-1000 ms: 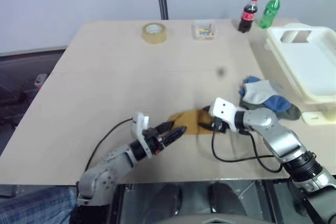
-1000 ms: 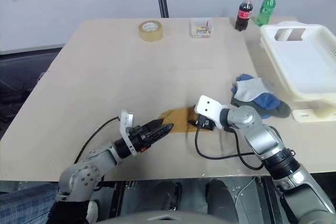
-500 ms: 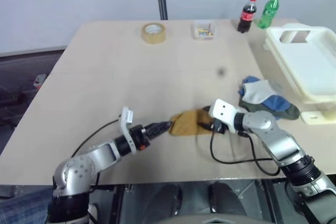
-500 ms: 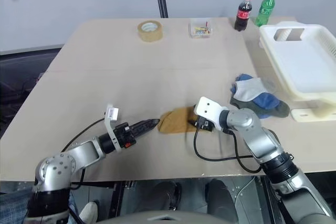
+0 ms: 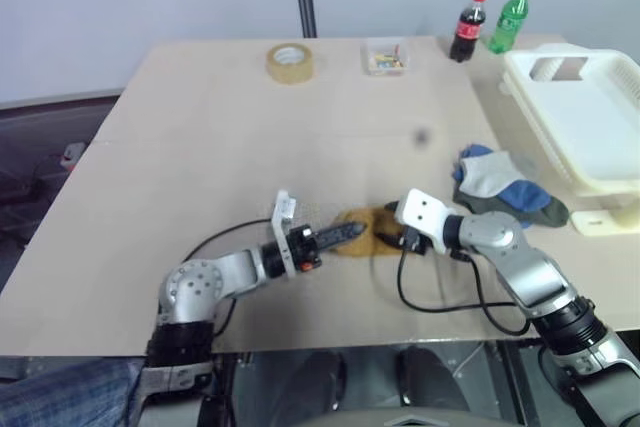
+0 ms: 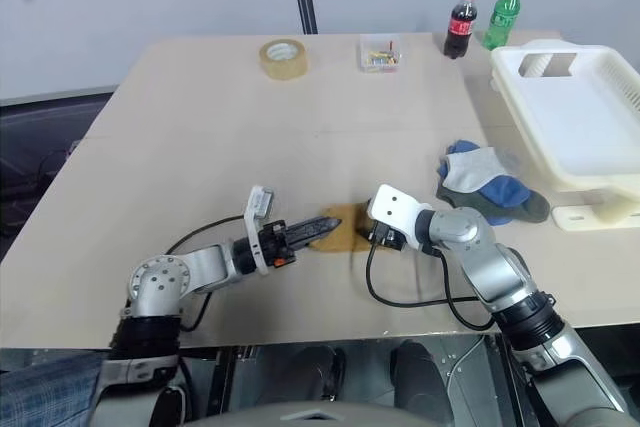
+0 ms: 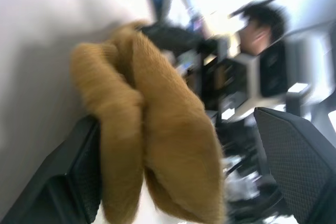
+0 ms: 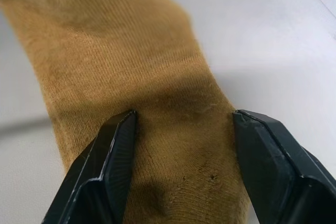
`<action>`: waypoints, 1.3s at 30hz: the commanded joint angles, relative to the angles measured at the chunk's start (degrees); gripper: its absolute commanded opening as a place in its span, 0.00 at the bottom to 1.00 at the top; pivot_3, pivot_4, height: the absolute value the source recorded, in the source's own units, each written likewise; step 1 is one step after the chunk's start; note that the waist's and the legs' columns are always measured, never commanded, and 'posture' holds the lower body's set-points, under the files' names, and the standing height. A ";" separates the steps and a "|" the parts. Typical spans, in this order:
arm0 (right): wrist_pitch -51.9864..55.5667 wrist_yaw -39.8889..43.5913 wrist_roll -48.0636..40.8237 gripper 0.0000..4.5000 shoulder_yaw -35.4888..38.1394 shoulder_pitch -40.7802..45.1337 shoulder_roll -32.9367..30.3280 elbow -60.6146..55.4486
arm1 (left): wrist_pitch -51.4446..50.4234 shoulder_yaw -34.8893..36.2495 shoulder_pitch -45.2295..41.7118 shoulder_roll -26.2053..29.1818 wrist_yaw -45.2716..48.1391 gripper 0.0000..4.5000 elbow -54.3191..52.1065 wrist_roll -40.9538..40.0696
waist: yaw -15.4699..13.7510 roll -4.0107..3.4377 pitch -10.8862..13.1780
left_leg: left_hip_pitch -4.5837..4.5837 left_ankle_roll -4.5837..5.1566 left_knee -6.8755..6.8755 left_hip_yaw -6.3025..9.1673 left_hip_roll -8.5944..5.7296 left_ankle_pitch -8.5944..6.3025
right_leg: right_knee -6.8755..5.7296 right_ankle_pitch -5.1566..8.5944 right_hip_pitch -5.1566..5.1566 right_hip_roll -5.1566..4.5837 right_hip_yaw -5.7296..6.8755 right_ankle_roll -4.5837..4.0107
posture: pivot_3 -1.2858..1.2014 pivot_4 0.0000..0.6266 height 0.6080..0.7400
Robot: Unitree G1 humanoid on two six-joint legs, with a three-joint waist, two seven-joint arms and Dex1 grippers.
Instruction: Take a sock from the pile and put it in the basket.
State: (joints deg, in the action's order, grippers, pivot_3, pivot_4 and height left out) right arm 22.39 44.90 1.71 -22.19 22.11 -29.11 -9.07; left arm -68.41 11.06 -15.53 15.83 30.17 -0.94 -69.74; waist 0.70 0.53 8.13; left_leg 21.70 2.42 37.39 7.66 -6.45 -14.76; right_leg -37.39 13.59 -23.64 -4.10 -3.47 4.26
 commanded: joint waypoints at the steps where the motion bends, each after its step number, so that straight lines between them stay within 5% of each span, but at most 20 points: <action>1: 1.45 -0.12 1.64 0.68 -0.58 -0.69 -0.47 1.92 | 0.34 3.74 -0.68 -1.59 0.12 0.98 -1.82 -6.37 | 0.03 0.00 0.00 | 0.00 0.00 0.00 0.00 0.00 0.00 | 0.00 0.00 0.00 -0.01 0.00 0.00 | 0.52 0.24 0.99; 15: 6.95 0.52 -1.74 0.68 3.41 1.21 -0.58 -1.67 | 2.23 1.43 0.97 -5.37 -1.69 0.98 -3.15 -8.78 | -0.14 0.01 0.01 | 0.02 -0.01 0.01 0.00 -0.01 0.01 | 0.02 0.00 0.01 -0.01 0.00 0.00 | 0.52 0.24 0.99; 24: 15.71 5.16 -8.43 0.68 9.75 1.07 -7.74 -10.45 | 3.84 -0.78 -2.29 -5.29 1.66 0.98 0.36 -5.26 | -0.70 0.02 0.10 | 0.28 -0.01 -0.03 0.13 -0.04 0.01 | 0.28 0.00 -0.07 -0.04 0.17 0.00 | 0.52 0.24 0.99; 39: 19.65 6.28 -15.70 0.68 19.72 0.87 -13.87 -9.26 | 3.10 -4.12 -6.98 -7.30 7.68 0.98 6.40 -1.25 | -1.64 0.08 0.17 | 0.41 0.00 -0.06 0.24 -0.04 0.01 | 0.48 -0.01 -0.07 -0.07 0.31 0.00 | 0.52 0.24 0.99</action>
State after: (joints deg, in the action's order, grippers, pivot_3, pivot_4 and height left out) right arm 41.01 50.58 -11.88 -5.54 22.36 -42.35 -17.22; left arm -65.60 7.71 -21.45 9.22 36.43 5.31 -71.29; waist -0.94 0.61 8.30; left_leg 22.13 2.41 37.34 7.95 -6.49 -14.75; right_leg -36.88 13.58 -23.71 -4.18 -3.11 4.26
